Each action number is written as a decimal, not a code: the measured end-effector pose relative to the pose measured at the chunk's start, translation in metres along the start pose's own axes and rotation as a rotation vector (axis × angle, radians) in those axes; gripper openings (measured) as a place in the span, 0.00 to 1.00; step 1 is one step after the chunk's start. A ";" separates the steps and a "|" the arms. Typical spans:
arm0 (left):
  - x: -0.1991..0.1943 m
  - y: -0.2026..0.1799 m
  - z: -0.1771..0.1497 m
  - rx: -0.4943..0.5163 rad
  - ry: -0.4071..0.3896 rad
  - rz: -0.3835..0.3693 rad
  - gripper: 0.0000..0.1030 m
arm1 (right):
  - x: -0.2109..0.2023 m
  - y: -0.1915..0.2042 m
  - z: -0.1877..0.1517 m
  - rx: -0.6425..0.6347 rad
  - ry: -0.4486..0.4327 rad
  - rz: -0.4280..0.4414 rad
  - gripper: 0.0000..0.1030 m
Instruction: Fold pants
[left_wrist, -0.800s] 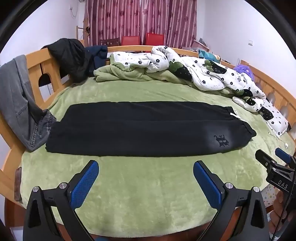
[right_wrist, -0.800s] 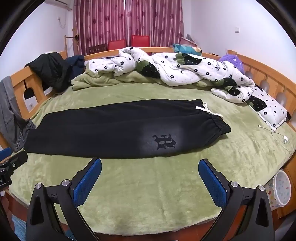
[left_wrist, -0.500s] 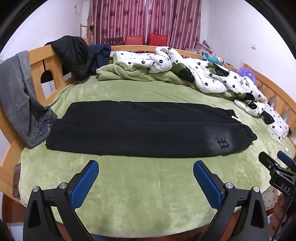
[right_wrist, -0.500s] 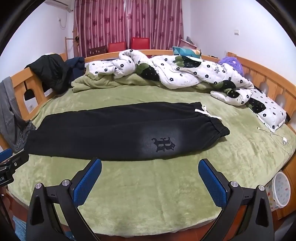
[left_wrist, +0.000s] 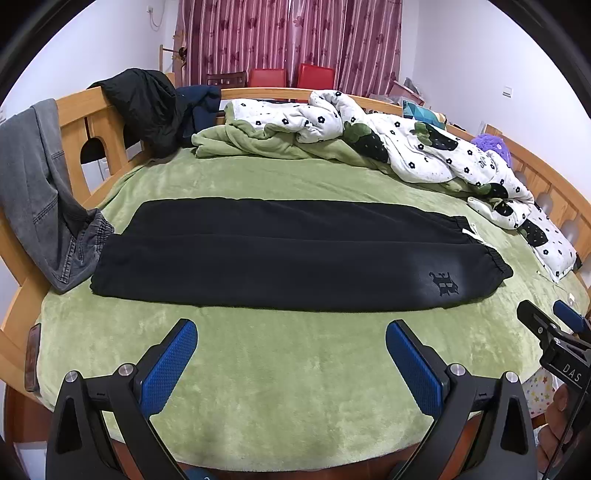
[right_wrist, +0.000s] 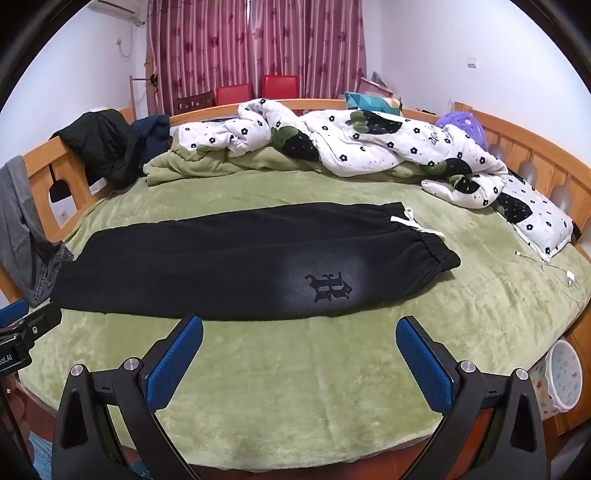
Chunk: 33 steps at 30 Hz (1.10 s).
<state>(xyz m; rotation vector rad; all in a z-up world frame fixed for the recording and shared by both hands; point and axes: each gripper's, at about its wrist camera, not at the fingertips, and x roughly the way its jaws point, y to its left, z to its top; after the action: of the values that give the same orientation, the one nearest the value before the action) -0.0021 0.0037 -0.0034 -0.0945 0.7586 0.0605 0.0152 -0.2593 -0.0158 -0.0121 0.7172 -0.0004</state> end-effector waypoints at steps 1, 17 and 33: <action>0.001 0.000 -0.001 0.002 0.001 0.000 1.00 | 0.000 0.000 0.000 0.000 -0.001 0.000 0.99; -0.003 -0.008 -0.004 0.003 0.007 -0.002 1.00 | 0.000 -0.003 0.004 0.010 -0.001 -0.004 0.99; -0.002 -0.003 -0.002 0.001 0.017 0.000 1.00 | 0.000 -0.002 0.001 -0.004 -0.002 -0.009 0.99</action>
<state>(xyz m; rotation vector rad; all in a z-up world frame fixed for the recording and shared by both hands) -0.0047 0.0001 -0.0033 -0.0944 0.7754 0.0595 0.0160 -0.2609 -0.0155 -0.0194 0.7152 -0.0079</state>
